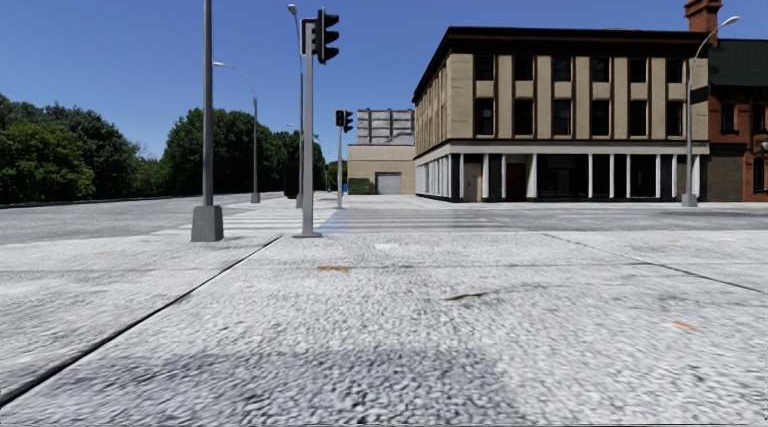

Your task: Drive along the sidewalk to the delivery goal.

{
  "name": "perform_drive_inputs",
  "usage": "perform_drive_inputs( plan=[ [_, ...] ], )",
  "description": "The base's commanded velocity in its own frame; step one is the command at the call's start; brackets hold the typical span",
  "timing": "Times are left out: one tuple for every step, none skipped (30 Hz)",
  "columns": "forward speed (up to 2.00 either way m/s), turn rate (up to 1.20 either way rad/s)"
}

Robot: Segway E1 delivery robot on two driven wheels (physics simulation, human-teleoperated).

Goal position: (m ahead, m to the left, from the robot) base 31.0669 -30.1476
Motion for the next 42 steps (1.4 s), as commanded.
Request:
perform_drive_inputs(
  plan=[
    [2.0, 0.0],
    [2.0, 0.0],
    [2.0, 0.0],
    [2.0, 0.0],
    [2.0, 0.0],
    [2.0, 0.0],
    [2.0, 0.0],
    [2.0, 0.0],
    [2.0, 0.0],
    [2.0, 0.0],
    [2.0, 0.0],
    [2.0, 0.0],
    [2.0, 0.0],
    [2.0, 0.0],
    [2.0, 0.0],
    [2.0, 0.0],
    [2.0, 0.0],
    [2.0, 0.0],
    [2.0, 0.0],
    [2.0, 0.0],
    [2.0, 0.0],
    [2.0, 0.0],
    [2.0, 0.0],
    [2.0, 0.0],
    [2.0, 0.0],
    [2.0, 0.0],
    [2.0, 0.0],
    [2.0, 0.0],
    [2.0, 0.0],
    [2.0, 0.0],
    [2.0, 0.0],
    [2.0, 0.0],
    [2.0, 0.0],
    [2.0, 0.0],
    [2.0, 0.0],
    [2.0, 0.0],
    [2.0, 0.0],
    [2.0, 0.0],
    [2.0, 0.0],
    [2.0, 0.0],
    [2.0, 0.0],
    [2.0, 0.0]
  ],
)
